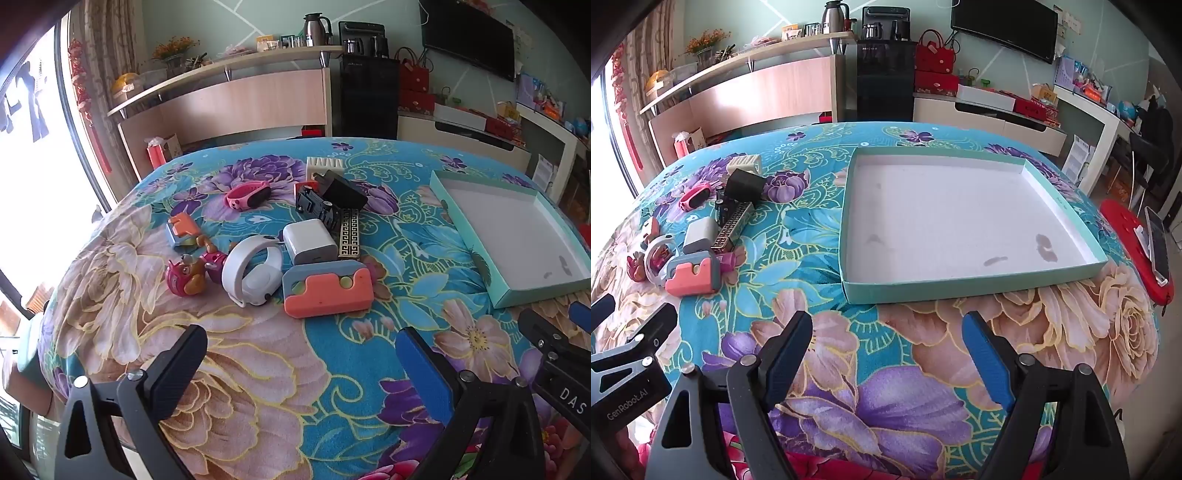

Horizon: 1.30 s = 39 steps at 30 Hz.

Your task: Organize rigid objects

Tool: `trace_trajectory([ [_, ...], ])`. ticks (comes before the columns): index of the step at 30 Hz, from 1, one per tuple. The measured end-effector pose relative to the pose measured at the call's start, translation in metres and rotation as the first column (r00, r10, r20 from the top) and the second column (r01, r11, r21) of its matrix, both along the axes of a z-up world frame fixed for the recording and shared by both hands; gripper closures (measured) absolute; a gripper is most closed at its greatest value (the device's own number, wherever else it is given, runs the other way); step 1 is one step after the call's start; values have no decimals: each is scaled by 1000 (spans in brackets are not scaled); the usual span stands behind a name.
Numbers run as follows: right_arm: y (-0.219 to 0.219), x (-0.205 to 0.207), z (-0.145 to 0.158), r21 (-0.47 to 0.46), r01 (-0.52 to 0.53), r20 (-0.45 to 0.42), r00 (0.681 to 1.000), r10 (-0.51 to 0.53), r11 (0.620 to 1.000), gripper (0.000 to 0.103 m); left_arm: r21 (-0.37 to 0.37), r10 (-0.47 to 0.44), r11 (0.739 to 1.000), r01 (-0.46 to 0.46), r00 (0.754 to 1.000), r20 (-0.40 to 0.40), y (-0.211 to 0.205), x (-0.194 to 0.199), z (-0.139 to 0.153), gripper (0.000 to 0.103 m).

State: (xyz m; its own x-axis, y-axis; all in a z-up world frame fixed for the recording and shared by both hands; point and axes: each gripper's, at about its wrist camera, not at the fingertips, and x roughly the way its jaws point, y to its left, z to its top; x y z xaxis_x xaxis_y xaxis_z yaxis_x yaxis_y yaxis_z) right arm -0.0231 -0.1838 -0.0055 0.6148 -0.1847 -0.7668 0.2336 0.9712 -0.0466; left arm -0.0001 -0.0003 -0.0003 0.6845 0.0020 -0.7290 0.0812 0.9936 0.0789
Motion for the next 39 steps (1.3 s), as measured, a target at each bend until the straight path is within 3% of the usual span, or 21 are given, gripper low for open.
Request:
trace_trajectory([
  [39, 1, 0, -2, -13, 0, -8, 1000, 0, 1000, 19, 8, 13, 1000, -13, 998, -65, -1, 6, -12, 0],
])
